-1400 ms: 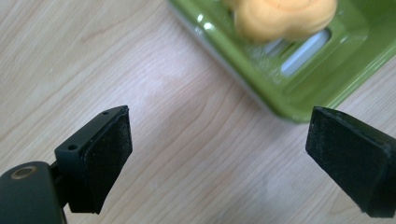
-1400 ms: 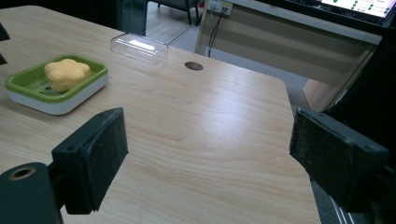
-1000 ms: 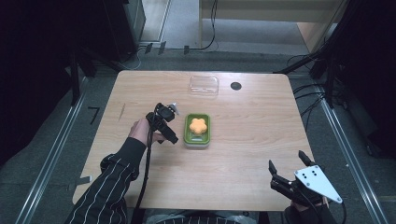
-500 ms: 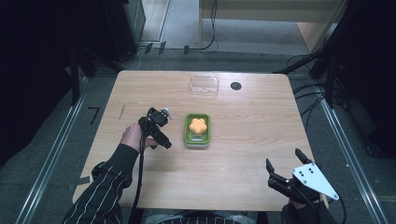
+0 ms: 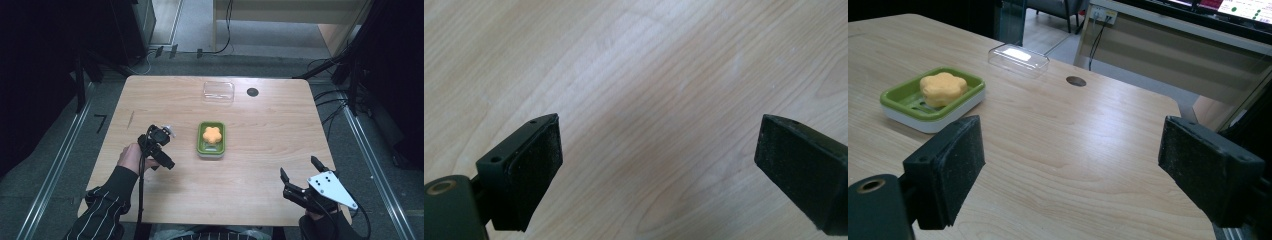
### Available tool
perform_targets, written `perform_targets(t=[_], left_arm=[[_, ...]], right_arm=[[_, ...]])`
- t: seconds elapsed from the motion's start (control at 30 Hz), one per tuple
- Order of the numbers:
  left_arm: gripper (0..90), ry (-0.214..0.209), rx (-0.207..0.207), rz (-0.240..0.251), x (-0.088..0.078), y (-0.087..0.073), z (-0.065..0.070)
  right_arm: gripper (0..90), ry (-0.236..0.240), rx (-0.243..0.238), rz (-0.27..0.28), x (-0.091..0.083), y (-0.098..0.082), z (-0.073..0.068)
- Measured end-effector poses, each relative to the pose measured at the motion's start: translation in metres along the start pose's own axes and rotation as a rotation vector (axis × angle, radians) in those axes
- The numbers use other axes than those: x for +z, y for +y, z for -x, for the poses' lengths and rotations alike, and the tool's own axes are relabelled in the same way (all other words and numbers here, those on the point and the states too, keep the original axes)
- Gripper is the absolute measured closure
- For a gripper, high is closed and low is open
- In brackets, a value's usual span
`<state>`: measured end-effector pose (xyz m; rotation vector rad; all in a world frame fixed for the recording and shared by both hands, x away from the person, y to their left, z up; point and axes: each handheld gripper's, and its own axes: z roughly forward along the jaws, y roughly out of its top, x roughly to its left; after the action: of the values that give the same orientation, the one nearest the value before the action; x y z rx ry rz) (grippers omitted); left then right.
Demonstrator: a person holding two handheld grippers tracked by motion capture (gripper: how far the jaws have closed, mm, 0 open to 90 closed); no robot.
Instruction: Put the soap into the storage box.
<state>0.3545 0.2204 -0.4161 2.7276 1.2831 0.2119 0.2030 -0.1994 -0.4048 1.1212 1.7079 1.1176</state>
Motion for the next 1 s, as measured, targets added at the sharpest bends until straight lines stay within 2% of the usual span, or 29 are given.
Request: perform_targets(t=[0.27, 0.4, 0.63, 0.9, 1.0], left_arm=[[5.1, 0.005, 0.006, -0.019, 0.002, -0.020, 0.004], [4.9, 0.004, -0.009, -0.021, 0.005, -0.031, 0.006], [4.6, -0.010, -0.013, -0.065, 0.010, -0.046, 0.006], [4.3, -0.027, -0.020, -0.108, 0.018, -0.055, 0.005], [4.3, -0.031, -0.023, -0.104, 0.019, -0.053, 0.005]], right_arm=[[11.8, 0.012, -0.005, 0.003, 0.003, 0.002, -0.002], [11.8, 0.016, -0.007, 0.002, 0.004, 0.002, -0.002], [11.7, 0.016, -0.004, 0.004, 0.004, 0.002, -0.002], [11.7, 0.013, -0.004, 0.004, 0.004, 0.002, -0.002], [11.7, 0.014, -0.006, 0.003, 0.004, 0.002, -0.002]])
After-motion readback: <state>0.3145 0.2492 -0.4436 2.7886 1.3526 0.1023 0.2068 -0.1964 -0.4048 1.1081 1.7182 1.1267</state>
